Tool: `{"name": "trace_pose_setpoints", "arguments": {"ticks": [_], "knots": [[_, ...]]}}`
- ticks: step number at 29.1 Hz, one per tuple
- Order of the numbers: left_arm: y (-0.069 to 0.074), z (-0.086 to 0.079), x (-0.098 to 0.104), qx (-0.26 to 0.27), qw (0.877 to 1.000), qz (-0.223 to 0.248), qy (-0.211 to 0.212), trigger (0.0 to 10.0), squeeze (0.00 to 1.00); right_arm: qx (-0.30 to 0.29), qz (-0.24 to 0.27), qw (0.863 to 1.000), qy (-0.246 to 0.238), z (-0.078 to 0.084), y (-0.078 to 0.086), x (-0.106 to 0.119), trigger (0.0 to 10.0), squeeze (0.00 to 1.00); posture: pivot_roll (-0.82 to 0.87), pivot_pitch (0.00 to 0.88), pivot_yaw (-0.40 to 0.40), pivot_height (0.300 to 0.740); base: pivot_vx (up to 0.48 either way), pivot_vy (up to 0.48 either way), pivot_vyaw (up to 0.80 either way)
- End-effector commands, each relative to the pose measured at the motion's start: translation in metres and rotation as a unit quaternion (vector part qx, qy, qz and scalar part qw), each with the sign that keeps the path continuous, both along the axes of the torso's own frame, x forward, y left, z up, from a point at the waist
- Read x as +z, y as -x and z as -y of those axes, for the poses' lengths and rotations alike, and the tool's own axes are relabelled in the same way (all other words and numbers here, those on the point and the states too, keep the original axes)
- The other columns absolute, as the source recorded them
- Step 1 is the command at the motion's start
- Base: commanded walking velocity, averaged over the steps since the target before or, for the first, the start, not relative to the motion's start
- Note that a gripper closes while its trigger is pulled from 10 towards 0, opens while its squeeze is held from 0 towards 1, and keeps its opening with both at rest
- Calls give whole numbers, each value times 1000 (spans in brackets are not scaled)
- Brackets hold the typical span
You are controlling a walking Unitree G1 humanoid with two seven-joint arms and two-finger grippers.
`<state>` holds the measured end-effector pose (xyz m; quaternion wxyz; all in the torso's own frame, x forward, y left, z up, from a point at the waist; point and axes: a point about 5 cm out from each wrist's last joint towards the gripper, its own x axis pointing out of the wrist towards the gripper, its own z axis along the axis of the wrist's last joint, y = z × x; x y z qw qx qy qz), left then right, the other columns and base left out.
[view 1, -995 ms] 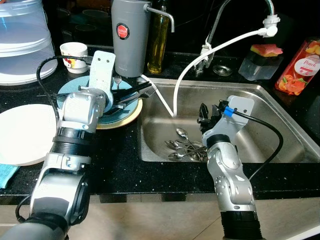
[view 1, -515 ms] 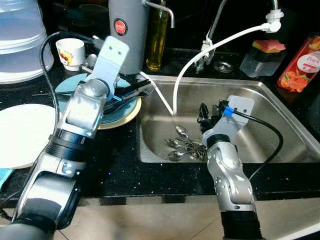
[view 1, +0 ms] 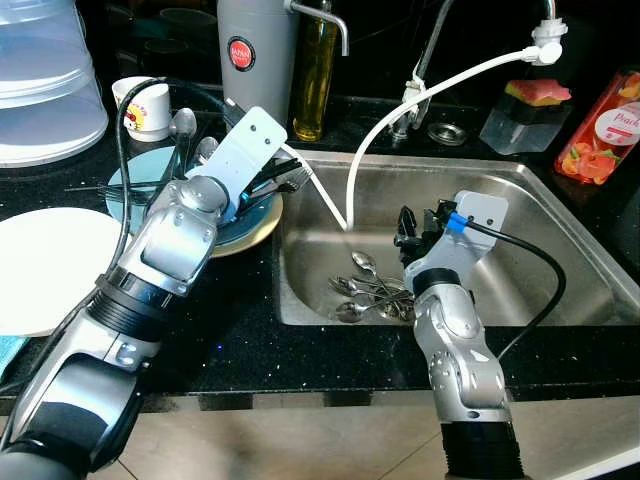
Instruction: Kitchen organization
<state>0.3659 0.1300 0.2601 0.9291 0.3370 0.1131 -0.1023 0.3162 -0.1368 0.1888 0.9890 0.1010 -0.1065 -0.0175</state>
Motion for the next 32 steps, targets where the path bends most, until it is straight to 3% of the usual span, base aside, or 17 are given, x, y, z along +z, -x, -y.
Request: {"name": "trace_pose_setpoints", "arguments": {"ticks": [1, 8, 17, 23, 24, 25, 27, 28, 29, 30, 32], "knots": [[0, -5, -5, 12, 1000, -22, -13, 10000, 0, -4, -2, 1000, -1, 2, 1, -1, 10000, 0, 214, 34, -96, 740, 0, 0, 0], [-2, -10, -11, 21, 999, -46, -16, 10000, 0, -3, -2, 1000, -2, 1, 1, -1, 10000, 0, 215, 34, -97, 740, 0, 0, 0], [-6, -27, -25, 60, 992, -30, -110, 10000, 0, -3, -1, 1000, -1, 1, 1, -1, 10000, 0, 213, 28, -96, 740, 0, 0, 0], [-6, -29, -31, 62, 990, -38, -118, 10000, 0, -3, 0, 1000, -1, 1, 1, -1, 10000, 0, 215, 24, -98, 740, 0, 0, 0], [-6, -28, -35, 59, 991, -48, -111, 9373, 0, -2, 1, 1000, -1, 1, 0, 0, 10000, 0, 215, 21, -98, 740, 0, 0, 0], [-6, -27, -37, 57, 991, -52, -108, 9373, 0, -2, 1, 1000, -1, 1, 0, 0, 10000, 0, 215, 21, -98, 740, 0, 0, 0], [-6, -28, -43, 61, 991, -66, -97, 6980, 0, -1, 2, 1000, -1, 0, 0, 0, 10000, 0, 214, 21, -98, 740, 0, 0, 0], [-7, -30, -49, 70, 990, -77, -92, 3255, 0, -1, 2, 1000, 0, 0, 0, 0, 10000, 0, 213, 19, -98, 740, 0, 0, 0], [-7, -30, -49, 70, 990, -77, -92, 3255, 0, -1, 2, 1000, 0, 0, 0, 0, 10000, 0, 213, 19, -98, 740, 0, 0, 0], [-6, -33, -54, 81, 990, -87, -79, 0, 0, -1, 2, 1000, 0, 1, 0, 0, 10000, 0, 213, 19, -98, 740, 0, 0, 0], [-6, -34, -56, 86, 989, -92, -70, 0, 0, -1, 2, 1000, 0, 1, 0, 0, 10000, 0, 213, 19, -98, 740, 0, 0, 0]]}}
